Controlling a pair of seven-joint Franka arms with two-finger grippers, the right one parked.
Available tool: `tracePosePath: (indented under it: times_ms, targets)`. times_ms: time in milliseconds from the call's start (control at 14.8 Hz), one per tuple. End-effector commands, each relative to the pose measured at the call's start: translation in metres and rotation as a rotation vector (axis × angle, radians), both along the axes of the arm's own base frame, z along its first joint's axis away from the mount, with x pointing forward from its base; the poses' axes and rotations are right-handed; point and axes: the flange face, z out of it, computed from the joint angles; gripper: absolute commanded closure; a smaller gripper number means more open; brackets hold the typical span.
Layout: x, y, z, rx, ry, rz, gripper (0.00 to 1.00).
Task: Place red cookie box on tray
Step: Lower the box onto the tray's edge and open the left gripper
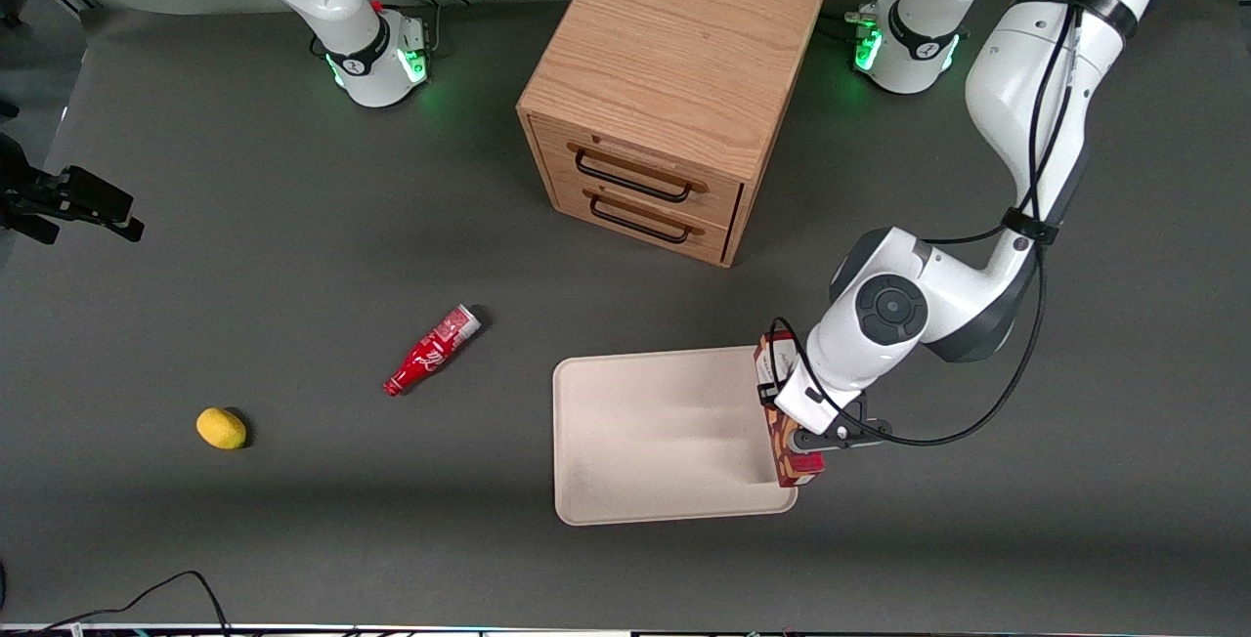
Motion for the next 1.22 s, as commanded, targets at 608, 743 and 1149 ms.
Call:
tracePosePath:
  times_ms: [608,743,1149]
  targets:
    - [-0.008,-0.019,-0.027,0.033,-0.06,0.022,0.03]
    - [-0.007,-0.018,-0.027,0.036,-0.061,0.024,0.0]
    - [-0.009,-0.014,0.002,0.084,-0.044,0.045,0.0]
